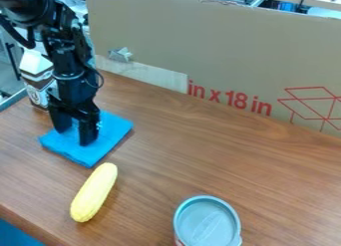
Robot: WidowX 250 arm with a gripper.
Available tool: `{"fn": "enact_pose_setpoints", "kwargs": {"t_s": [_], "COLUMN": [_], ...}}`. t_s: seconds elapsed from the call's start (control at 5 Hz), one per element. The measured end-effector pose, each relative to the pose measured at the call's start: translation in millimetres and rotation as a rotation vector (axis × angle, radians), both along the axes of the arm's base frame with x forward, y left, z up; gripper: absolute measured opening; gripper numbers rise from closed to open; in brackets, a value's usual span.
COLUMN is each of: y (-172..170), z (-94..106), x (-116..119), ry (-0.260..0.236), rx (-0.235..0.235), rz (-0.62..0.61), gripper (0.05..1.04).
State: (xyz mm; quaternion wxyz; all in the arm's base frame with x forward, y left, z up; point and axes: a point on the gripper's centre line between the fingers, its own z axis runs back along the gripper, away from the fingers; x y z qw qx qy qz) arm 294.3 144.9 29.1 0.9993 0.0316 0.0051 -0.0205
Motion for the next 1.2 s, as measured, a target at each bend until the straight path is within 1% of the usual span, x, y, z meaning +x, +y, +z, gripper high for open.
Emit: {"fn": "enact_pose_setpoints", "kwargs": {"t_s": [0.2,0.4,0.6,0.8,1.0,1.2], "y": [-0.2,0.8,2.0,2.4,-0.7,-1.4], "z": [-5.8,-6.8,-7.8,-8.6,-8.6,-8.7], "x": [1.2,-5.1,-29.5,-61.3,-87.7,-110.2], "ry": [0.015,0.036,0.146,0.229,0.294,0.363], "rx": [-0.014,-0.028,-0.054,-0.058,-0.06,-0.059], "rz": [-0.011,-0.001,0.014,0.052,0.081,0.135], "gripper": [1.001,1.001,1.001,1.001,1.001,1.001]}}
